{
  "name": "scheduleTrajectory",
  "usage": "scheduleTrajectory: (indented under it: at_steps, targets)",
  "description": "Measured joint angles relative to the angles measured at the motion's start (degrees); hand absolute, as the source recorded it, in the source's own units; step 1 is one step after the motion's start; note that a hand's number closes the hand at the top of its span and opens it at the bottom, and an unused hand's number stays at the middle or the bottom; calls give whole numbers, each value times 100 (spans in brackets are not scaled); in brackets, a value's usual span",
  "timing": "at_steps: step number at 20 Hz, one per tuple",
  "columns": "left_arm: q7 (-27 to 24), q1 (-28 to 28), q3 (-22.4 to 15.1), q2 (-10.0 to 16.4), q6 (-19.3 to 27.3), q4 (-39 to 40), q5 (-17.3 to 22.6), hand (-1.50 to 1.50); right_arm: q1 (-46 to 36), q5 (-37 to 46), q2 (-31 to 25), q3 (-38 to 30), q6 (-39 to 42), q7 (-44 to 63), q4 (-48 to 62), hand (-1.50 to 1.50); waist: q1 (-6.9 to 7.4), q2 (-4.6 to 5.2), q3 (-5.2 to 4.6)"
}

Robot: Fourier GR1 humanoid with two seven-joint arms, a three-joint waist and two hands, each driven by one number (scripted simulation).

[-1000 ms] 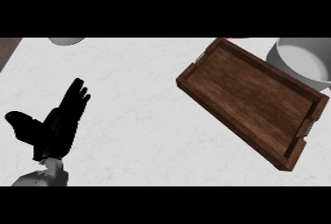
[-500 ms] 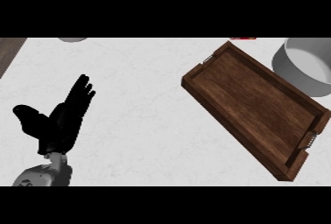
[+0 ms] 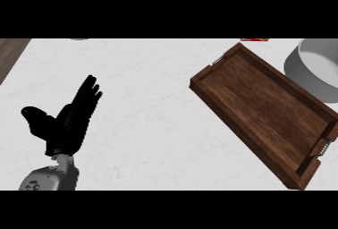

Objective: Pick the cupcake from the tray and place it in the pot

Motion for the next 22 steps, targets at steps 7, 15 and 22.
scheduleTrajectory:
  at_steps: [7,15,22]
  targets:
    - [85,-63,62,30,-67,6,19,0,-770,519,159,862,-564,-111,1267,150,17,7,4]
    - [-48,-52,-13,-70,-33,63,-102,0,-1351,849,486,1382,-920,-589,2757,-150,24,11,6]
    - [83,-135,86,-5,-87,71,-34,0,-1675,442,1117,1123,-1052,-345,3717,-150,19,12,10]
